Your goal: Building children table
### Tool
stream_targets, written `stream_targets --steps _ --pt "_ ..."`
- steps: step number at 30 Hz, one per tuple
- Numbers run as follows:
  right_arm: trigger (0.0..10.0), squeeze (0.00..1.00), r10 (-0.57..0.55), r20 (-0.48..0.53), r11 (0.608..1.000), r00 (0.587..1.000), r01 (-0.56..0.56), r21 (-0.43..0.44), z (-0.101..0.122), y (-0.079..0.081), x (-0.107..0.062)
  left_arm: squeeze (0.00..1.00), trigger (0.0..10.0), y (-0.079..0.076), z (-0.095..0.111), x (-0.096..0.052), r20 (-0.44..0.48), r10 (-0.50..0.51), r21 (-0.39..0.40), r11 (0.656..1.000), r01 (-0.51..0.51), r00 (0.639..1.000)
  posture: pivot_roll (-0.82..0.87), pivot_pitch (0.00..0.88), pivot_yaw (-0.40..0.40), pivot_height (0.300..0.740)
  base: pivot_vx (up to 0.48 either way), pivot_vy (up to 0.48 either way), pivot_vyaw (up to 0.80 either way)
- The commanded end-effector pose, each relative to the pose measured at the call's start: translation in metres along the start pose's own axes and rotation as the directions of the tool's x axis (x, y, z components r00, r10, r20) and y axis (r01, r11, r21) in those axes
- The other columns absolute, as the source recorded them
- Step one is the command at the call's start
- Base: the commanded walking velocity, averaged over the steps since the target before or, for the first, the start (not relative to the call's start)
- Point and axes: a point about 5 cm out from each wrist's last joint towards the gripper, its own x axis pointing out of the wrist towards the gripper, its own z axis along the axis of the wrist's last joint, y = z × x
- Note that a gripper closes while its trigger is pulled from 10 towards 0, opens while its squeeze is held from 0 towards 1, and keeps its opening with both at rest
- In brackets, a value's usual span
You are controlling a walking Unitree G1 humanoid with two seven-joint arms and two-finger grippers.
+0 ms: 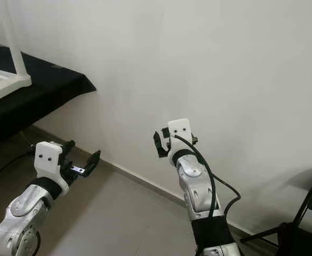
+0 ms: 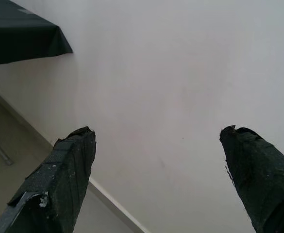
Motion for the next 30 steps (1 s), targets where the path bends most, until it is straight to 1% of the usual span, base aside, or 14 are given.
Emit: stream_targets --steps 1,17,18,19,21,30 --pt "10.0 0.00 -0.012 -0.013 1.000 1.000 0.012 -0.006 -0.0052 -0.0018 -0.0011 0.00 10.0 -0.0013 -0.0011 -0.0005 -0.006 -0.012 -0.002 1.000 0.012 1.000 0.07 0.000 -0.115 0.740 0.000 0.000 0.00" --pt "10.0 0.00 -0.011 -0.016 1.000 1.000 0.011 -0.007 -0.0059 -0.0021 -0.0010 0.00 10.0 -0.0018 -0.0009 -0.0005 -0.005 -0.009 -0.001 1.000 0.009 1.000 0.07 0.000 -0.117 0.740 0.000 0.000 0.00" --pt "10.0 0.00 -0.011 -0.009 0.999 1.000 0.010 -0.030 -0.0047 -0.0018 -0.0009 0.00 10.0 -0.0018 -0.0009 -0.0005 -0.005 -0.009 -0.001 1.000 0.009 1.000 0.07 0.000 -0.117 0.740 0.000 0.000 0.00" --pt "10.0 0.00 -0.009 -0.010 0.999 1.000 0.008 -0.035 -0.0045 -0.0014 -0.0007 0.00 10.0 -0.0018 -0.0011 -0.0004 -0.006 -0.009 0.000 1.000 0.009 1.000 0.07 0.000 -0.117 0.740 0.000 0.000 0.00" --pt "10.0 0.00 0.001 -0.006 0.998 1.000 -0.001 -0.069 -0.0031 -0.0005 -0.0003 0.00 10.0 -0.0018 -0.0013 -0.0001 -0.007 -0.010 0.001 1.000 0.010 1.000 0.07 0.000 -0.117 0.740 0.000 0.000 0.80" --pt "10.0 0.00 0.007 -0.010 0.997 1.000 -0.008 -0.074 -0.0038 0.0012 -0.0004 0.00 10.0 -0.0018 -0.0015 0.0001 -0.009 -0.012 0.003 1.000 0.012 1.000 0.07 0.000 -0.118 0.740 0.000 0.000 0.80"
